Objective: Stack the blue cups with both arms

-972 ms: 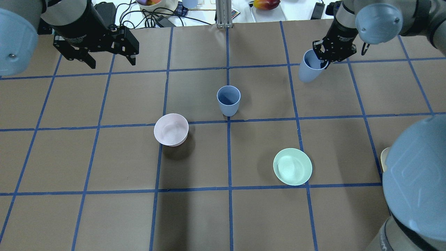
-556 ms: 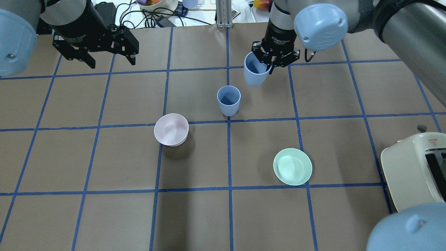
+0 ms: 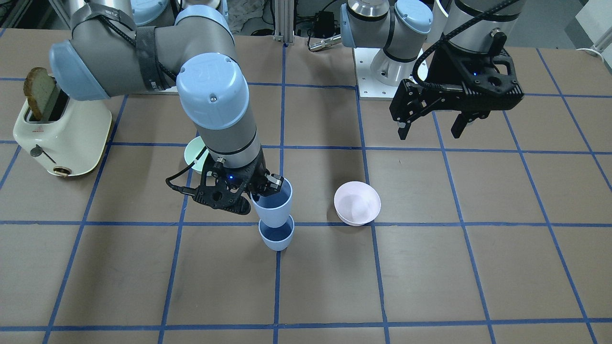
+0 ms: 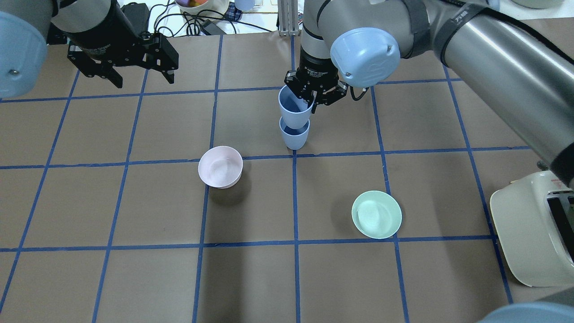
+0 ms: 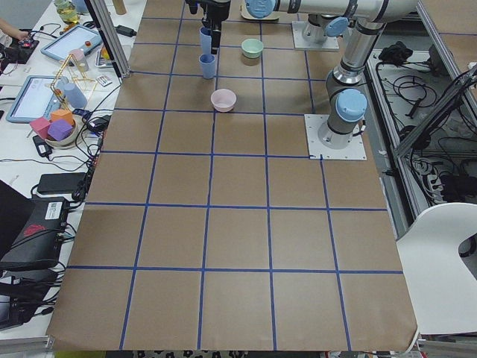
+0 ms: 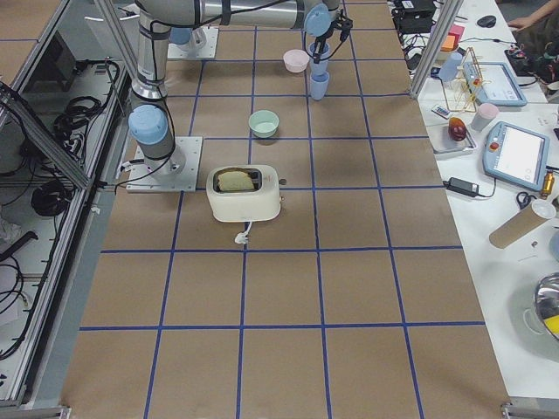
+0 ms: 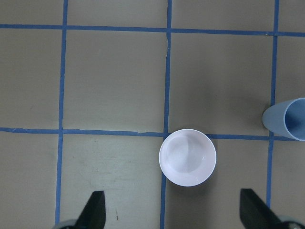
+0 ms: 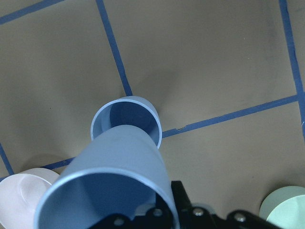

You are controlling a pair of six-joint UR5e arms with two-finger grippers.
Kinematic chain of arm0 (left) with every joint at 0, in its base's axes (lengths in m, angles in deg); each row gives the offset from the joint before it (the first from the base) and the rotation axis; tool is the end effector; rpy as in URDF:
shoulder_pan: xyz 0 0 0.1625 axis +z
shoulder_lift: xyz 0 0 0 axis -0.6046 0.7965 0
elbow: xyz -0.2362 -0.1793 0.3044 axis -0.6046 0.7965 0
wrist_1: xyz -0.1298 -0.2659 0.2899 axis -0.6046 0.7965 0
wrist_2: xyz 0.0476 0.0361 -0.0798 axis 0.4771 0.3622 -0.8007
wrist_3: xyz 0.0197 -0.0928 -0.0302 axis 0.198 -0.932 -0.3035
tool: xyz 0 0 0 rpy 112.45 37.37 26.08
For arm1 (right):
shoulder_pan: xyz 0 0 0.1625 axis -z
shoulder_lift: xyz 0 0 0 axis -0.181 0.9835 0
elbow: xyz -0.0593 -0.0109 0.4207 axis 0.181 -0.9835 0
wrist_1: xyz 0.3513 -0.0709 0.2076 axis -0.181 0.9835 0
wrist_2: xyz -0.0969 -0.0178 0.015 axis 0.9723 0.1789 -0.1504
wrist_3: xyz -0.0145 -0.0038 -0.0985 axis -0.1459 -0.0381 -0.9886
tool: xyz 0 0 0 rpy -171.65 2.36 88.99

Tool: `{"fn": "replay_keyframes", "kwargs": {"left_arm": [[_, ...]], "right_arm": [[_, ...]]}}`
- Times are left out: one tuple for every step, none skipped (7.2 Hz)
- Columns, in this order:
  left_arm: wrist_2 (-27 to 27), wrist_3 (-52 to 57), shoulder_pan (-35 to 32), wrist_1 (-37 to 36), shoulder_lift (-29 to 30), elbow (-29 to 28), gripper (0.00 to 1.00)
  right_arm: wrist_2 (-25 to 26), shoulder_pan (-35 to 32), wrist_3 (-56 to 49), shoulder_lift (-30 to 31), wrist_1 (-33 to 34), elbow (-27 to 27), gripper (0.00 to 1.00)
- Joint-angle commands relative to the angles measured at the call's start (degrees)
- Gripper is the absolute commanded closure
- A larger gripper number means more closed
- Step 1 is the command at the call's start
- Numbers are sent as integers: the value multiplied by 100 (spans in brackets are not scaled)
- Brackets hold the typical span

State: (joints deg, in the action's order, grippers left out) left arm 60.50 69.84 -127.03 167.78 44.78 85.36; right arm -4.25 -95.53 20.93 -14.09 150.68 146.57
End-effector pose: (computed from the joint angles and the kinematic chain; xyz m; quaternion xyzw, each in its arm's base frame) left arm -0.1302 -0.5100 0.5196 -0.0243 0.9967 -0.0775 0.0066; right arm 0.3125 -0.5772 0.3686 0.1450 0.9884 0.0281 0.0341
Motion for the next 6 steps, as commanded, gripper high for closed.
{"fn": "replay_keyframes", "kwargs": {"left_arm": [[2, 0, 0, 0, 0, 1, 0], [2, 0, 0, 0, 0, 1, 0], [2, 0, 0, 0, 0, 1, 0], [2, 0, 0, 0, 8, 1, 0], [2, 0, -8, 0, 8, 1, 0], [2, 0, -8, 0, 8, 1, 0]], "right_arm": [[23, -13, 46, -200, -4, 12, 100], [-3, -13, 38, -201, 21, 4, 100], [5, -13, 29, -209, 39, 4, 100], [5, -13, -67, -227, 231, 12, 3], [-4, -13, -68, -227, 476, 12, 0], [-12, -13, -59, -227, 496, 4, 0]]}}
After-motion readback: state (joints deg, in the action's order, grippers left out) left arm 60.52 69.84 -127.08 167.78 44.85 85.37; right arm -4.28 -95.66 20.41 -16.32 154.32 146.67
